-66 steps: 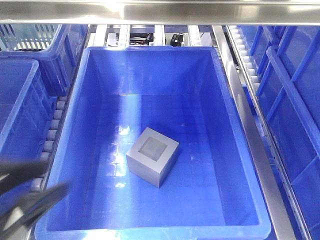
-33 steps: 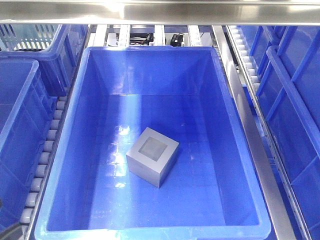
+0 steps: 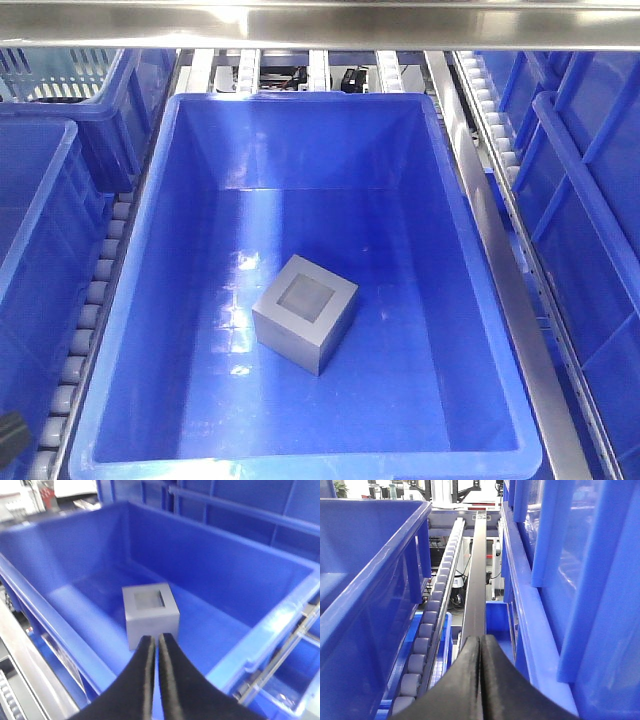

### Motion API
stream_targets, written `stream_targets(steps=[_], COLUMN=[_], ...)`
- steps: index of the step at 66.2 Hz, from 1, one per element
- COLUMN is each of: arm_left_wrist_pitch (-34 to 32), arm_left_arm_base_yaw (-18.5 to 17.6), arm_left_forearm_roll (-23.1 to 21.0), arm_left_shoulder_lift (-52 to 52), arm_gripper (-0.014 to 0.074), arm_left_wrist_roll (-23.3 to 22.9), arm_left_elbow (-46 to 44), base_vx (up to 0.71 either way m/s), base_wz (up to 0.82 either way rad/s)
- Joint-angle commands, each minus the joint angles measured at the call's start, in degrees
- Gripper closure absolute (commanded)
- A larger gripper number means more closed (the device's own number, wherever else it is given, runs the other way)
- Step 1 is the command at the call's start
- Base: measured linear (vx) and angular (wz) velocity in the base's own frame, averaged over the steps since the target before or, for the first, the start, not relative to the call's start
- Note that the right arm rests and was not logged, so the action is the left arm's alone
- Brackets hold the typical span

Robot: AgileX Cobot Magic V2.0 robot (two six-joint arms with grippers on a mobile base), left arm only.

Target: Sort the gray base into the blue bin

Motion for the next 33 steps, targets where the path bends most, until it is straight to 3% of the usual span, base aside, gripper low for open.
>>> stream_targets(steps=[1, 33], arm_left_wrist_pitch=[-2.9, -2.9], arm_left_arm_base_yaw=[-0.1, -0.1], arm_left_forearm_roll=[-0.9, -0.9], arm_left_shoulder_lift=[0.5, 0.6], arm_gripper=[0.0603, 0.0602], arm_left_wrist_roll=[-0.7, -0.7], arm_left_elbow=[-1.4, -1.4], base_vx=[0.0, 0.0], base_wz=[0.0, 0.0])
